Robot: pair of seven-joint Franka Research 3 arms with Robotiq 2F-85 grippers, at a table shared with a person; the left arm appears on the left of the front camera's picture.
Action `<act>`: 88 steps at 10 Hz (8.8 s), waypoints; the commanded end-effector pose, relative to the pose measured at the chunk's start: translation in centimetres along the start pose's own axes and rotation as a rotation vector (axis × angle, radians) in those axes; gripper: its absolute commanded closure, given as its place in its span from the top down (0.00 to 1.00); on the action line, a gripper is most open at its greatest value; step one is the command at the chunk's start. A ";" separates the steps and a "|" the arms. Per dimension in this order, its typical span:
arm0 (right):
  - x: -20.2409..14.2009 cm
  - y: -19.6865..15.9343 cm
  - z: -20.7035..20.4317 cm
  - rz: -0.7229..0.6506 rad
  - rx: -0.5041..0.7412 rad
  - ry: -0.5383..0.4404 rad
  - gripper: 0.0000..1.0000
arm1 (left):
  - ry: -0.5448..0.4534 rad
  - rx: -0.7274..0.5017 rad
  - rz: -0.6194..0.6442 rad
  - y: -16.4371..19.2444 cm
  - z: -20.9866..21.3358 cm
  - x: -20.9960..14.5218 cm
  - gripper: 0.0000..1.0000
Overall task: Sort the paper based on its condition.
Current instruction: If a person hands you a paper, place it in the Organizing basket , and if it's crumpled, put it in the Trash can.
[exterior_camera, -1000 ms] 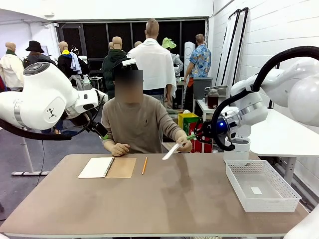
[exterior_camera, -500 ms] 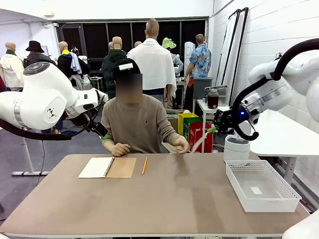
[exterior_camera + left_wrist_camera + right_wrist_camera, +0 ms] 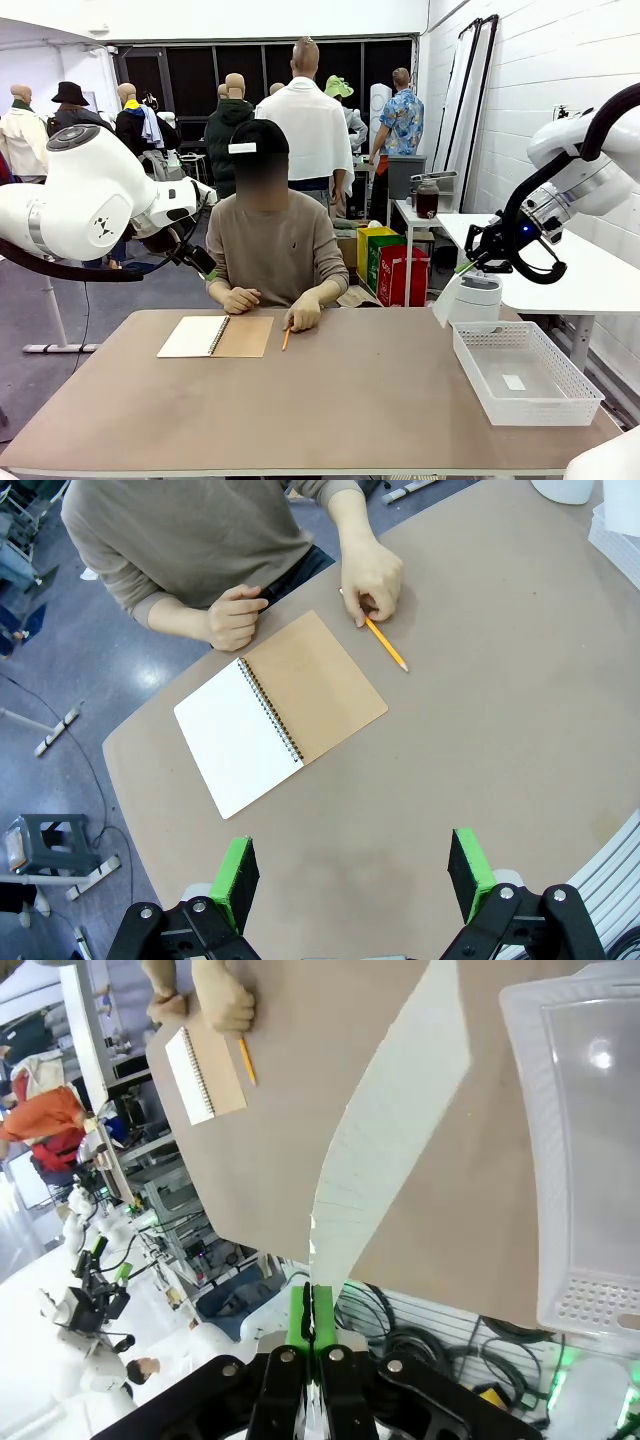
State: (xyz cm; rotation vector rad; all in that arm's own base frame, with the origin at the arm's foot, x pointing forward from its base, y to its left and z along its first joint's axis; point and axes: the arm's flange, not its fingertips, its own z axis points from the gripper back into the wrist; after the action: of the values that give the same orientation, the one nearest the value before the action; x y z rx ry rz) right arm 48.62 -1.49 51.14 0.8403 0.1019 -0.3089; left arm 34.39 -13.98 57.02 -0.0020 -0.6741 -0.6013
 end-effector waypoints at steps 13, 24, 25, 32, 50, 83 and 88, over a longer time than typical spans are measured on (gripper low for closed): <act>0.0 -9.7 1.8 0.049 -0.238 -0.051 0.00 | 0.000 0.000 0.001 0.0 0.0 0.0 1.00; -2.5 -12.7 -2.6 -0.203 -0.485 -0.075 0.00 | 0.000 0.000 0.001 0.0 0.0 0.0 1.00; -2.7 -12.7 -3.0 -0.219 -0.520 -0.087 0.00 | 0.000 0.000 0.001 0.0 0.0 0.0 1.00; -2.7 -12.0 -3.9 -0.262 -0.639 -0.107 0.51 | 0.000 0.000 0.001 0.0 0.0 0.0 1.00; -2.8 -11.4 -3.9 -0.279 -0.719 -0.140 1.00 | 0.000 0.000 0.001 0.0 0.0 0.0 1.00; -18.6 5.7 -7.8 0.953 -0.515 -0.113 1.00 | 0.000 0.000 0.001 0.0 0.0 0.0 1.00; -19.8 6.1 -8.0 1.065 -0.490 -0.215 1.00 | 0.000 0.000 0.001 0.0 0.0 0.0 1.00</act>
State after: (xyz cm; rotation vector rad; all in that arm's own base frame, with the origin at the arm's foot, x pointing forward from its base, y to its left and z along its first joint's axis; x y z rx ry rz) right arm 32.41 12.91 55.52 0.2637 -0.4145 0.5890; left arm 34.40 -13.98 57.01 -0.0019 -0.6739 -0.6013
